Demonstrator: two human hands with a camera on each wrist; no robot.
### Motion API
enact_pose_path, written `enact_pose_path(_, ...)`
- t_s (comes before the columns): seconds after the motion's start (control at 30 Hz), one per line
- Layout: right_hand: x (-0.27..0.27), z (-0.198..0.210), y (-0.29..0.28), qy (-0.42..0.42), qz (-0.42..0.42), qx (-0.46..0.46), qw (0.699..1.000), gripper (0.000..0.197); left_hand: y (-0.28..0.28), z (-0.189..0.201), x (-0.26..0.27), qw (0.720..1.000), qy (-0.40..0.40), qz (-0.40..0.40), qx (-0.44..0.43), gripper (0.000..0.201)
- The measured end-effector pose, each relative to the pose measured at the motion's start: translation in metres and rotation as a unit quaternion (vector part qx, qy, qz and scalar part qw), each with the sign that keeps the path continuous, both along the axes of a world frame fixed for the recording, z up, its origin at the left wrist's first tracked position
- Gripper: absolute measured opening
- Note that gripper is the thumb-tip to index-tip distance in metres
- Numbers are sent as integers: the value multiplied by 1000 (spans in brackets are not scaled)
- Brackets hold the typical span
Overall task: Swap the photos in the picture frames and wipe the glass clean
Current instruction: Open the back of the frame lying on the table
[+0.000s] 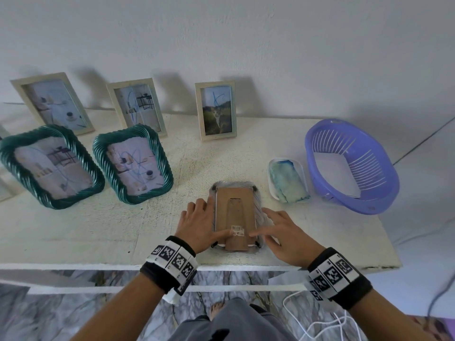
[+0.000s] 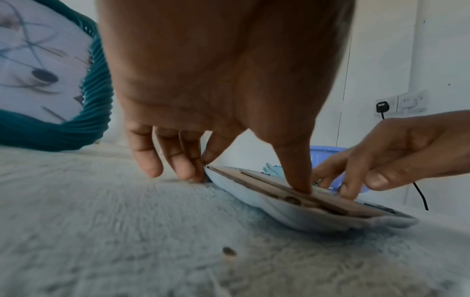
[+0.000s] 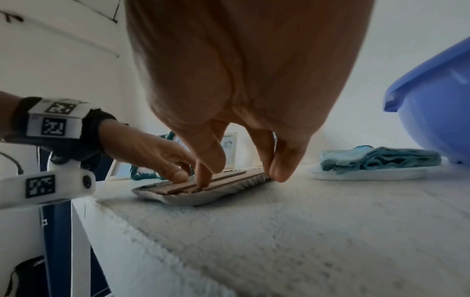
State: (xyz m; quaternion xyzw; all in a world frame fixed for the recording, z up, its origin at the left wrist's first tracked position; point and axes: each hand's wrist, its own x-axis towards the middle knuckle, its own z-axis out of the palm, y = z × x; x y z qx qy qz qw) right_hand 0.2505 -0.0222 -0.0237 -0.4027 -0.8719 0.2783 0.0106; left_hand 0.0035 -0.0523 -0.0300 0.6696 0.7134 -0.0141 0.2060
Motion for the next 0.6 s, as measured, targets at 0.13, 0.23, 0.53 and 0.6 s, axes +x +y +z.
enact_pose_path(0.13, 3, 4, 0, -27, 37, -1, 999, 43, 0, 0, 1, 1000, 9, 1, 4, 110)
enact_pose_path(0.23, 2, 6, 2, -38, 44, 26, 998, 37, 1, 1, 3, 1000, 6, 3, 1, 110)
enact_pose_path(0.53, -8, 4, -7, -75, 10, 95, 993, 50, -2, -5, 2, 999, -24, 13, 28, 111)
enact_pose_path(0.6, -17, 1, -12, -102, 2, 107, 989, 53, -6, -10, -1, 998, -44, 20, 44, 113)
